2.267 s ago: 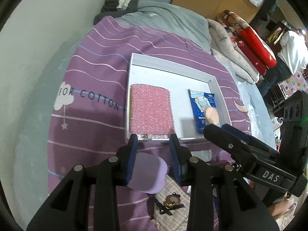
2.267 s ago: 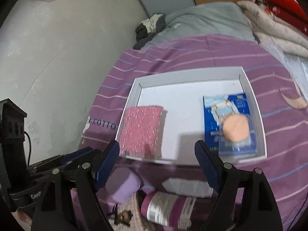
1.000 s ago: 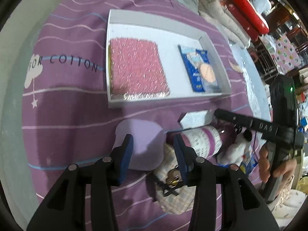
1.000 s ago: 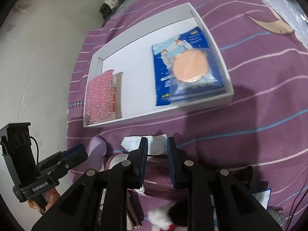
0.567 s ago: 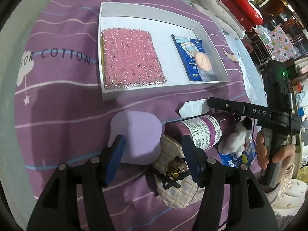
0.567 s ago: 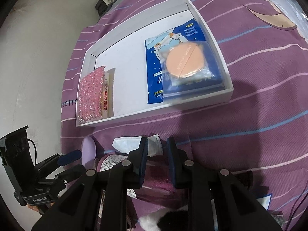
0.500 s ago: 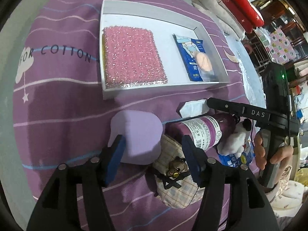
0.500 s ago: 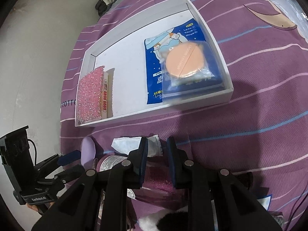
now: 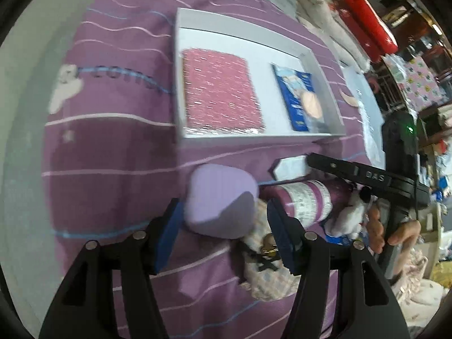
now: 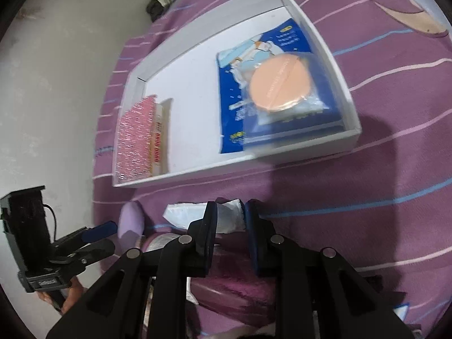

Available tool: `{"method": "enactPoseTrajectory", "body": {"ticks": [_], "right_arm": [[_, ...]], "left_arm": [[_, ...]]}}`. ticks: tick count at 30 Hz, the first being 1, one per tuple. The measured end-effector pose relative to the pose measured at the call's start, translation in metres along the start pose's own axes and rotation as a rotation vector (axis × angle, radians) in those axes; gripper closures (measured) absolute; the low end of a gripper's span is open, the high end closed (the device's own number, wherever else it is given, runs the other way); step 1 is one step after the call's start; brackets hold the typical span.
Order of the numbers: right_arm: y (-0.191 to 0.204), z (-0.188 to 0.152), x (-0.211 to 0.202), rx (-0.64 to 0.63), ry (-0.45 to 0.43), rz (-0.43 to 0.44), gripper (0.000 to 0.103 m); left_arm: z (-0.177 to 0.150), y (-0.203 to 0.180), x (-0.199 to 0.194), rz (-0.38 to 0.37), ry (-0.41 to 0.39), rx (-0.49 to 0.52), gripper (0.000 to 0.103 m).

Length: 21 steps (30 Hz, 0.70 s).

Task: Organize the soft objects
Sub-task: 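Close the left gripper on the lavender pad while the right gripper reaches the white strip, then carry the lavender pad toward the tray with the left gripper while the right grips the white strip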

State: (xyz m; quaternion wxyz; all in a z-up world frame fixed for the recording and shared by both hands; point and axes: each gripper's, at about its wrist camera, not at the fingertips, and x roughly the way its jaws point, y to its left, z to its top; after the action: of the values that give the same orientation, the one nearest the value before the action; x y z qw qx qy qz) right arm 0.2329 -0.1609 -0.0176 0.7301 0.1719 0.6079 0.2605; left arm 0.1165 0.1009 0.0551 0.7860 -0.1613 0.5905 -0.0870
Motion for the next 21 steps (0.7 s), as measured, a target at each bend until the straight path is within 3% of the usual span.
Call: {"method": "enactPoseTrajectory", "body": {"ticks": [7, 10, 21], "right_arm": [[0.006, -0.003, -0.006, -0.004, -0.016, 0.044, 0.094], [0.009, -0.003, -0.012, -0.008, -0.030, 0.052, 0.094], [0.013, -0.002, -0.028, -0.009, -0.075, 0.069, 0.094]], "left_arm": [[0.005, 0.008, 0.021, -0.047, 0.053, -0.022, 0.040], [0.006, 0.005, 0.025, -0.035, 0.049, -0.019, 0.041], [0.004, -0.005, 0.022, 0.054, 0.005, 0.031, 0.075]]}}
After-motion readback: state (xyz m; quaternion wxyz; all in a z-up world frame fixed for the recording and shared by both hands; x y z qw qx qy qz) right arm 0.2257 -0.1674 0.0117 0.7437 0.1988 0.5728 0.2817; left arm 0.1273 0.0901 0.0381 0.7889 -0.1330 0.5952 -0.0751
